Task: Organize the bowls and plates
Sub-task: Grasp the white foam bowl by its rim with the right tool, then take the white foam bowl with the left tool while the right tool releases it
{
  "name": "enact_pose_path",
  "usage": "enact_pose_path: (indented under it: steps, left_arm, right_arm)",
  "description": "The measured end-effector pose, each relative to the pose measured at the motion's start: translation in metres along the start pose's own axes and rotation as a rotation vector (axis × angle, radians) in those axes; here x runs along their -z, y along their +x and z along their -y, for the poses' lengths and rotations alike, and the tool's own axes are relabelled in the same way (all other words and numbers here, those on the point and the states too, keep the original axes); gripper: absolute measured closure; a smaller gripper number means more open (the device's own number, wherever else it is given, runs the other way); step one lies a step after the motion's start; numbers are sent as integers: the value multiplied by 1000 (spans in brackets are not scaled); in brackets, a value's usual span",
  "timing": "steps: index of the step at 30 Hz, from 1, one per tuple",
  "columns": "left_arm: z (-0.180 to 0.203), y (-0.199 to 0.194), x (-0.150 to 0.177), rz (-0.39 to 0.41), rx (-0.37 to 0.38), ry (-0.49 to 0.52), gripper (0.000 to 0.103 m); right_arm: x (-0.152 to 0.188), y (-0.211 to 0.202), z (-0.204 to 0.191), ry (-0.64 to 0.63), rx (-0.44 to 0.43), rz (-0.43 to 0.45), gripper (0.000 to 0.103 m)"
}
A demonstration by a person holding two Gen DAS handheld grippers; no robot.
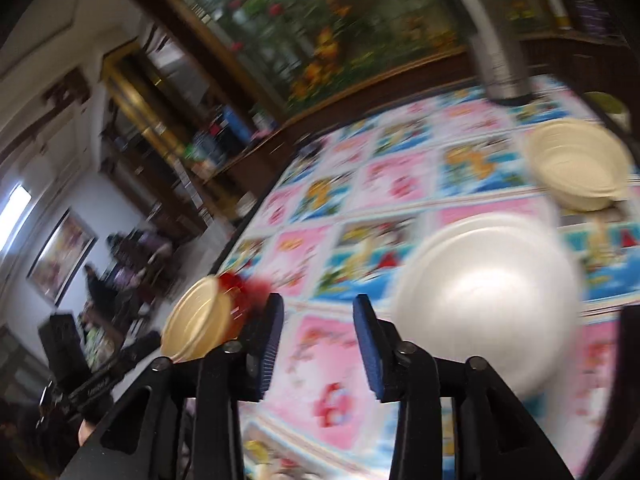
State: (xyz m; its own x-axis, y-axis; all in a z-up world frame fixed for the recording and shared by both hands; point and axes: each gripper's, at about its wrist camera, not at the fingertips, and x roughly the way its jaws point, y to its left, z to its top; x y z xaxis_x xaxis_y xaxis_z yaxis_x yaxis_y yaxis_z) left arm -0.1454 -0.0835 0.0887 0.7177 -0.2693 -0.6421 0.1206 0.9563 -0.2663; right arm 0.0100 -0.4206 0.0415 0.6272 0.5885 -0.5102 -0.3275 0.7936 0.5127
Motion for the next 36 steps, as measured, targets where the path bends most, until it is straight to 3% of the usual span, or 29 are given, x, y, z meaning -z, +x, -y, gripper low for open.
enact_pose_path:
  steps: [2,6,10,13,15,20,23,28,34,36]
  left_arm:
    - [22,17,7,-48,39,39,58]
    - [60,46,23,-131,86,116,58]
    - [83,62,36,-188,102,179,58]
    - [86,66,37,-193,94,180,57]
    - [82,65,34,-184,84,160,57]
    - [66,64,20,-157,57,104,56]
    - [57,67,7,-143,57,55,49]
    - [53,80,-19,-128,46,7,48]
    - [57,124,-41,-152,34,-37,48]
    - [58,137,-43,-161,40,-43,56]
  right_arm:
    - [-7,-16,27,44,84,49,57]
    - [-13,-24,64,96,241,64,57]
    - [-10,-8,89,146,264,15,58]
    - [-5,9,89,133,238,-21,60]
    - [-1,18,82,94,203,-47,69]
    - [5,42,56,1,112,-114,70]
    - [8,58,42,-49,80,-146,70]
    - [-1,76,38,-59,63,-131,70]
    - [0,72,51,-43,12,-119,70]
    - [-1,69,47,-66,27,-107,70]
